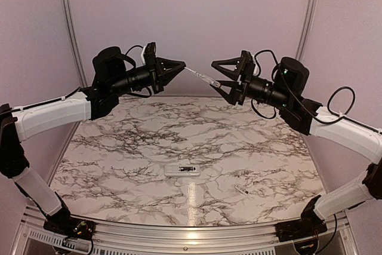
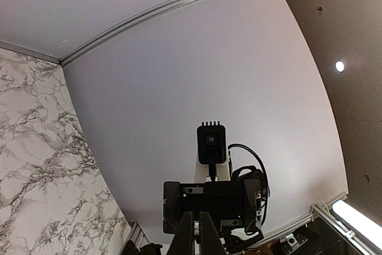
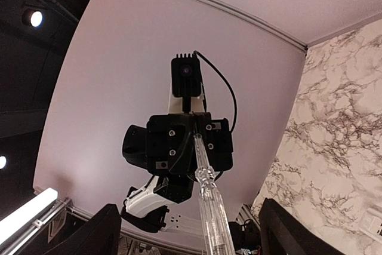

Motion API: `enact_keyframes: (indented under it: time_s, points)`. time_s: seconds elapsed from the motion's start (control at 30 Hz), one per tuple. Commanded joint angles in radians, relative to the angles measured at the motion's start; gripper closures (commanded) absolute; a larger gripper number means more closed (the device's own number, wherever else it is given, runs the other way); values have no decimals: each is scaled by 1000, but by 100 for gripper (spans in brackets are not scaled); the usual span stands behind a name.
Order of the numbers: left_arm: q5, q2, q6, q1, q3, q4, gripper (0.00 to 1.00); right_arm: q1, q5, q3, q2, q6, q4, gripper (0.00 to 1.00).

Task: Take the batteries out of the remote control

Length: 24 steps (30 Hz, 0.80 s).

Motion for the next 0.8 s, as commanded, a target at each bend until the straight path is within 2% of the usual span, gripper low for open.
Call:
enact_keyframes:
  time_s: [0.0,0.2,0.47,0.77]
  points:
    - [-41,-32,-14,4,-8,63,100,-8,-19,7,-4,84,140,23]
    - [-52,-30,-20,3,-26,59,100,-7,-40,12,36,101,201,30]
    - [-55,-21,-10,2,-29,57,100,-6,-45,13,58,86,188,36]
    - [-61,3,-3,-2,-14,45,100,-3,-39,71,70,-13,46,53]
